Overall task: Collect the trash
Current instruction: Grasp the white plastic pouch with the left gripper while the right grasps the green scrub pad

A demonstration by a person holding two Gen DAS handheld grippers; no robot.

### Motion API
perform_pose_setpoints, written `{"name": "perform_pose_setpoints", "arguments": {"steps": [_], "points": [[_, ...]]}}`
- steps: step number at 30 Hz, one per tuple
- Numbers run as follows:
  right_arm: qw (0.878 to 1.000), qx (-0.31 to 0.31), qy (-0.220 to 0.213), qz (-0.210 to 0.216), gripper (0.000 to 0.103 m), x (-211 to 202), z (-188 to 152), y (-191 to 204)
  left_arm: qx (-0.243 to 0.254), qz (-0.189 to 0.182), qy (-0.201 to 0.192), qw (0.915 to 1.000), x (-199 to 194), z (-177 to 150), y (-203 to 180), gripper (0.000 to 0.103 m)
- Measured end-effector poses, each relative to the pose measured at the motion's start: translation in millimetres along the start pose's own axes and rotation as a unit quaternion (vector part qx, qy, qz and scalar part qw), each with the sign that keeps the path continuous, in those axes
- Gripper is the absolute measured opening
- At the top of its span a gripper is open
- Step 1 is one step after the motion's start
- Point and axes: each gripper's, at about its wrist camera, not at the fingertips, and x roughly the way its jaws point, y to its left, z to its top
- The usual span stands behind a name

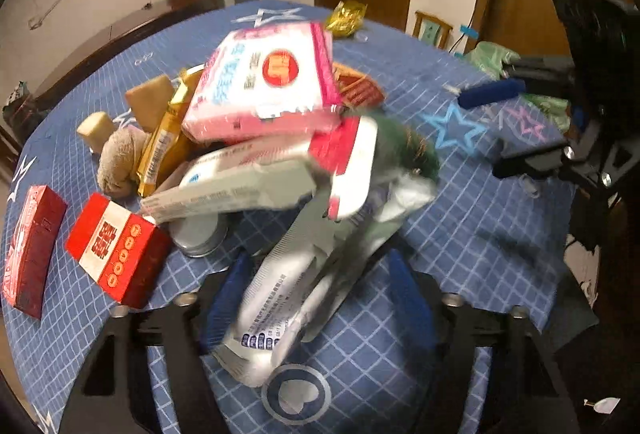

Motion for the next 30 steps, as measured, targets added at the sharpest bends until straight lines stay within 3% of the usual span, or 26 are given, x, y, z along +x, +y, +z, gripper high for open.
{"name": "perform_pose_setpoints", "arguments": {"steps": [1,4,6,11,15,18,19,20,24,30], "points": [[1.000,-0.002,0.004,0.001,0.063,5,3,-1,-0.005,0.003,0.002,1.0000,1,-1,2,0.059],[1.000,-0.006,0.013,0.009,0.063,15,11,-5,-0.018,-0.004,-0.003,0.9998,-4,-5,5,0.037],[1.000,-0.008,0.014,0.021,0.063,19,15,-4,-0.036,-0.008,-0.006,0.9993,-10,-10,12,0.033],[0.999,-0.030,0.024,0.030,0.062,40,30,6,-0.051,-0.013,-0.007,0.9986,-15,-20,14,0.033],[0.998,0.002,0.024,0.063,0.045,51,39,-3,-0.064,-0.022,0.001,0.9977,-12,-16,20,0.033],[0.996,0.019,0.026,0.082,0.039,56,41,-9,-0.058,-0.022,0.007,0.9981,-9,-14,16,0.036],[0.995,0.023,0.030,0.091,0.034,58,41,-9,-0.056,-0.021,0.007,0.9982,-8,-13,15,0.036],[0.995,0.024,0.032,0.093,0.021,59,40,-8,-0.057,-0.020,0.007,0.9982,-7,-12,14,0.036],[0.995,0.028,0.023,0.088,0.015,52,34,-1,-0.073,-0.011,0.001,0.9973,-4,-8,12,0.035],[0.997,0.064,-0.016,0.038,0.014,30,14,12,-0.108,0.058,-0.029,0.9921,-11,-13,-12,0.028]]}}
